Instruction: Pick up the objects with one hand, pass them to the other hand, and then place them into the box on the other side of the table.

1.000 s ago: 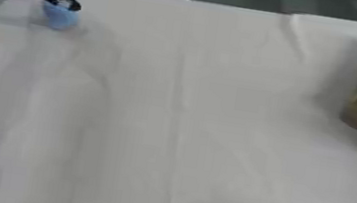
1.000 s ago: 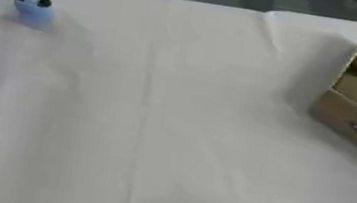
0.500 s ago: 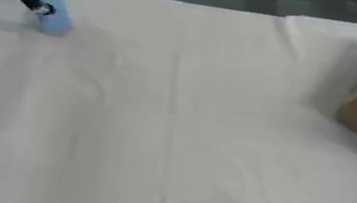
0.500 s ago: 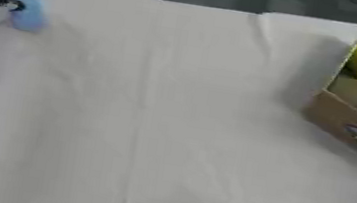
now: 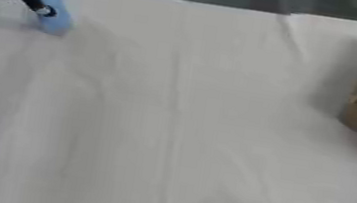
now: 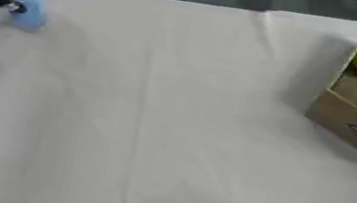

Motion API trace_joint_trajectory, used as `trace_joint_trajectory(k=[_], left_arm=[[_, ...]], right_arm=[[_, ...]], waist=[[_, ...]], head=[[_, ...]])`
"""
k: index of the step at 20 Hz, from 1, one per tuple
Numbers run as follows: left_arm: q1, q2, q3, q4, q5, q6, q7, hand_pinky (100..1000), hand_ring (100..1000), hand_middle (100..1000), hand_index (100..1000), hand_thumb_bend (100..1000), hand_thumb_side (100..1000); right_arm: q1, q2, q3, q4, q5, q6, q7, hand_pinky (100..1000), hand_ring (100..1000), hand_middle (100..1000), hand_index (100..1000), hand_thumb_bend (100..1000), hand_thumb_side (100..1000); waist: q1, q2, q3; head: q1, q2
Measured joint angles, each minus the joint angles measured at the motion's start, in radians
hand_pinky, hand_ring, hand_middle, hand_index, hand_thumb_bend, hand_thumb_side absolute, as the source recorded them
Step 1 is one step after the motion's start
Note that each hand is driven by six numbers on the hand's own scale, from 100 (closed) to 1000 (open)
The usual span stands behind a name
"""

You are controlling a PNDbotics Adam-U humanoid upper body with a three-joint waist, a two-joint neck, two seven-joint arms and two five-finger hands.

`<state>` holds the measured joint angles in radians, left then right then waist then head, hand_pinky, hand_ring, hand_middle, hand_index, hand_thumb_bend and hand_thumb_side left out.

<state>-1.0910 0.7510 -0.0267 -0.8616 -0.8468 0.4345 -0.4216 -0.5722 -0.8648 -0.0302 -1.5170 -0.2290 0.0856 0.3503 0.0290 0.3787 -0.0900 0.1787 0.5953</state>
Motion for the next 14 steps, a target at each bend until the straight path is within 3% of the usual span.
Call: trace_joint_trajectory(k=[14], left_arm=[[0.016,0.0,0.026,0.034,-0.026,0.045,0.031,866,863,766,826,491,100]], right_arm=[[-0.003,0.007,0.0,0.001,0.005,-0.005,0.01,981,790,879,885,100,601]], waist=[[0.007,0.019,-0.019]], head=[[0.023,-0.008]])
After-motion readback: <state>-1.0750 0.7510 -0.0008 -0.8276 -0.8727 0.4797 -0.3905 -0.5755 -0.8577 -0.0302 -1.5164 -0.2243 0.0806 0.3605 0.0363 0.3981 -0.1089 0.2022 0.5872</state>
